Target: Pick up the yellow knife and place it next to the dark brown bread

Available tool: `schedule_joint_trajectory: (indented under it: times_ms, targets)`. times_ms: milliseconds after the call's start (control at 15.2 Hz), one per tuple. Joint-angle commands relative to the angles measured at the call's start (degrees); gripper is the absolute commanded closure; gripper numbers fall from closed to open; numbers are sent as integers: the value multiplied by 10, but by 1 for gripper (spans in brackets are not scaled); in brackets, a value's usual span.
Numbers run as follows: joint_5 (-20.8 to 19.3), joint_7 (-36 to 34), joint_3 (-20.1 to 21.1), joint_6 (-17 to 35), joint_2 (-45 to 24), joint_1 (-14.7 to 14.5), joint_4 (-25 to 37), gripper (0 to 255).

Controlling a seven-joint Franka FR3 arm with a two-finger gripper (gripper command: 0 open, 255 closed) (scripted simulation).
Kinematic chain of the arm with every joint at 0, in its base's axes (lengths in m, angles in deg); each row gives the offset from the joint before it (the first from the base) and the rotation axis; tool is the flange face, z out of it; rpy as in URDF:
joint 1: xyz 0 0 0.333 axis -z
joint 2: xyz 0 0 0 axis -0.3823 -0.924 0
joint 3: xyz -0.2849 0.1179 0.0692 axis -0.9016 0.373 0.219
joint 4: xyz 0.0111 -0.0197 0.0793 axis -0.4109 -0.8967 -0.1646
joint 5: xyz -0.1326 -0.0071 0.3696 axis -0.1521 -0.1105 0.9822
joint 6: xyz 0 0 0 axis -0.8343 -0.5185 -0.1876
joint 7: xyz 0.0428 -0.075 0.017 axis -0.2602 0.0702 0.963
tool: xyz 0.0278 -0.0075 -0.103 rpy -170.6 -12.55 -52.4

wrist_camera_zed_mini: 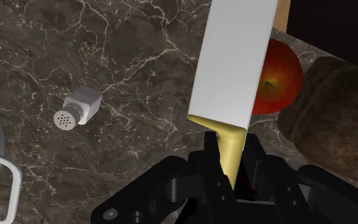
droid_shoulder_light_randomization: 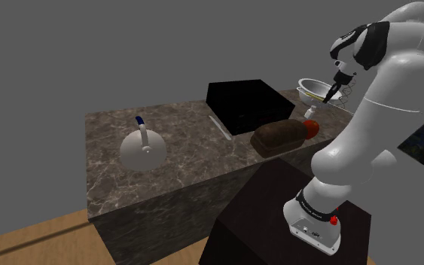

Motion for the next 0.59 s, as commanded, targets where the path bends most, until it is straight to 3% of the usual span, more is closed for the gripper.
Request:
schedule_joint_trajectory:
  times_ms: [0,528]
  targets:
    - [27,38,-3,-16,-41,29,44,255]
    - [50,55,8,35,-66,36,11,255]
